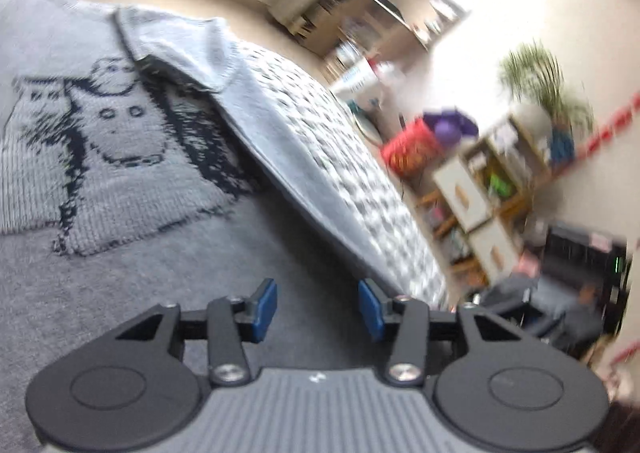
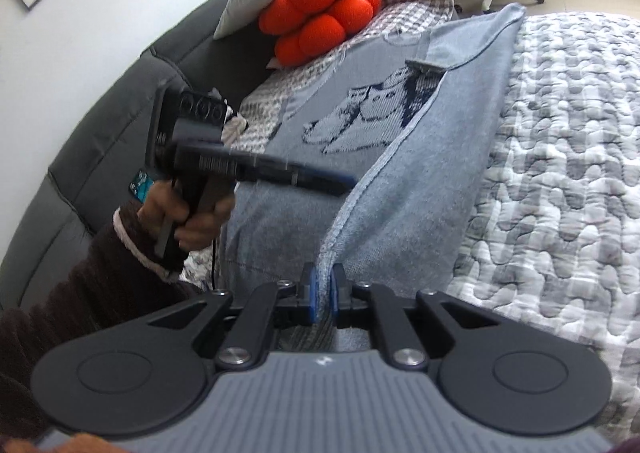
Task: Fold clothes
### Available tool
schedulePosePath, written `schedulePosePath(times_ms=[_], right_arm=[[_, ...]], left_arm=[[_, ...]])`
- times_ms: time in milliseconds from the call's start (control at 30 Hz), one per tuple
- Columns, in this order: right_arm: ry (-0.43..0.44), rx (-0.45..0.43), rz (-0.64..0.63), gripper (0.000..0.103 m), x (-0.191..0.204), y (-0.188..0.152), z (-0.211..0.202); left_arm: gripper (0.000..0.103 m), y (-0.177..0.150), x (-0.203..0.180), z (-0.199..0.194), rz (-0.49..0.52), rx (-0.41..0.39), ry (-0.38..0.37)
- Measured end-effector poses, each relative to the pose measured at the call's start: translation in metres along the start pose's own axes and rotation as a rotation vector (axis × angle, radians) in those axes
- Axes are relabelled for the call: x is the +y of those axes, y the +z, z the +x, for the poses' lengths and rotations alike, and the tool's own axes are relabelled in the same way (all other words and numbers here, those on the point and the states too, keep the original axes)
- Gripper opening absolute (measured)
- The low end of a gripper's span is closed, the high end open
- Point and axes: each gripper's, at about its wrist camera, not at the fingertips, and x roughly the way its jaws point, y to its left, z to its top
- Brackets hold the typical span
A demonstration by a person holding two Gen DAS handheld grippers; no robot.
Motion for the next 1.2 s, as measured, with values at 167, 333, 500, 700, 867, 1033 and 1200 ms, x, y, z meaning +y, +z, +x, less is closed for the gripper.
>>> schedulePosePath(times_ms=[167,333,500,700,867,1033,1200], right_arm=[[0.004,0.066,-0.02,0.017,0.006,-0.004,0.012],[0.036,0.163,-0.091,0.018,0.02,-0.013,0.022],[-0.042,0.118,-0.077,0.039,0.015,-0.013,0.012],[-0.15,0.071,0.047,0.045,-0.013,-0.012,-0.001],[-0.115,0.073,0.132,0.044,-0.031,-0.02,-0.006],[-0.055,0.078,0.216,0.044,-0.044,-0.028,-0.015],[-0.05,0.118,0.203,0.044,-0.037,-0.036,-0.011]], left_arm=[[0.048,0.003,0.006,0.012,-0.067,-0.008,0.008],[0.048,0.004,0.006,0.012,-0.077,-0.028,0.028],[0.048,0.002,0.001,0.012,-0.077,-0.025,0.048],[0.045,-0.008,-0.008,0.017,-0.09,0.037,0.037],[0.045,-0.016,-0.017,0.02,-0.102,0.089,0.028],[0.045,-0.036,-0.032,0.021,-0.079,0.149,0.031],[0.045,-0.061,-0.04,0.019,-0.093,0.184,0.033]])
